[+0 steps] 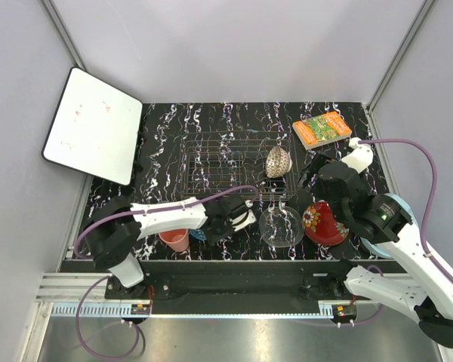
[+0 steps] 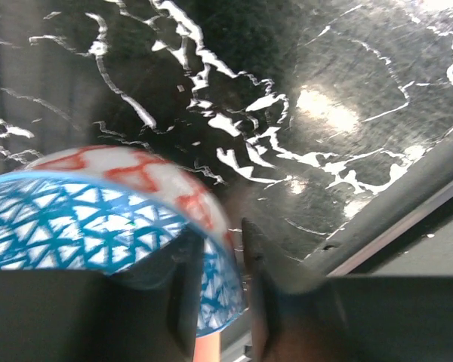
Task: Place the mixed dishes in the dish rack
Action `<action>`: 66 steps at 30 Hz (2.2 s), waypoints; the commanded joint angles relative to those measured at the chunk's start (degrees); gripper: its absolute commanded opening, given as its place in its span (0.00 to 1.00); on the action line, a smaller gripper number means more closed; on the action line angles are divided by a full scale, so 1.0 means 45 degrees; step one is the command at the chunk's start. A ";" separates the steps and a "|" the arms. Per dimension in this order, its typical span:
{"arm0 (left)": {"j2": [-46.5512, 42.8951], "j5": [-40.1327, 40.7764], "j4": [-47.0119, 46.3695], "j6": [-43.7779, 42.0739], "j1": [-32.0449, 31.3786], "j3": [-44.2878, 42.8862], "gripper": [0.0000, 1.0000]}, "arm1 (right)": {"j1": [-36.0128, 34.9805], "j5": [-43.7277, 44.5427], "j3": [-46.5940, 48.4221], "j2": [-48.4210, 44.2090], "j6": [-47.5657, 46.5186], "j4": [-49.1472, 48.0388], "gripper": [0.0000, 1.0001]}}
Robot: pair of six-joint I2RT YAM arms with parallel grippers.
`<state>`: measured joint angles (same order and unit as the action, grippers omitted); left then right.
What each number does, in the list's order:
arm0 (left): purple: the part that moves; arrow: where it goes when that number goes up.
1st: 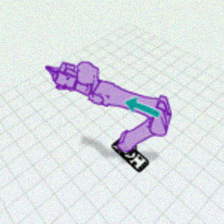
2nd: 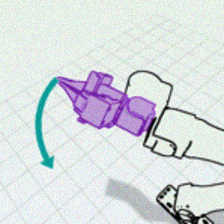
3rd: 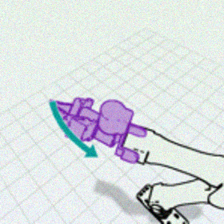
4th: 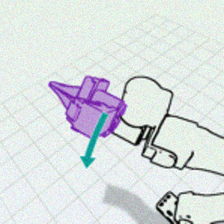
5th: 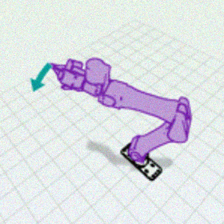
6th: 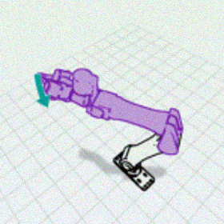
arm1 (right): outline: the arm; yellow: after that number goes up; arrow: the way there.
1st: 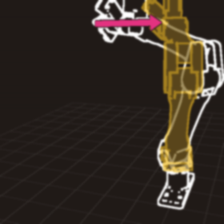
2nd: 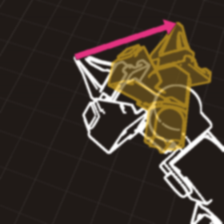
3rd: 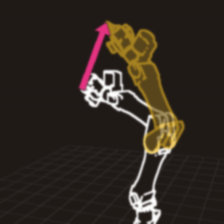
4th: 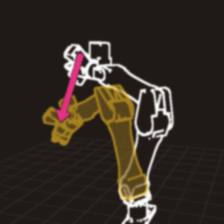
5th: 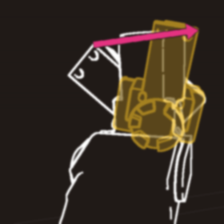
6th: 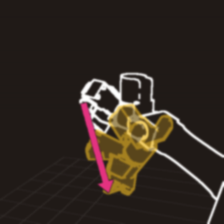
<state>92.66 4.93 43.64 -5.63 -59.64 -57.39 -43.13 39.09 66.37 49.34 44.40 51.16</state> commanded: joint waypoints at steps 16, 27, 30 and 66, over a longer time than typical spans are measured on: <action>-0.0260 -0.7083 0.3425 0.0819 0.0417 -0.7866 0.00 | -0.0004 0.0063 0.0934 0.0030 -0.0199 0.0409 0.79; 0.0992 -1.2155 0.1342 0.7537 0.3038 -1.1799 0.00 | -0.0004 -0.0034 0.1072 -0.0066 0.0211 0.0605 0.70; 0.0036 -1.0687 -0.1563 0.8611 0.3057 -1.0807 0.00 | -0.0004 0.0004 0.0935 -0.0105 0.0250 0.0624 0.68; 0.4779 -0.8459 -1.1515 1.6779 0.3917 -0.6858 0.00 | -0.0004 -0.0230 0.0427 -0.0184 0.0289 0.0097 0.69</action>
<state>114.13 -34.06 -3.60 72.25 -41.34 -88.64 -43.13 36.93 67.22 49.10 45.76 52.99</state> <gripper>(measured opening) 0.057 0.684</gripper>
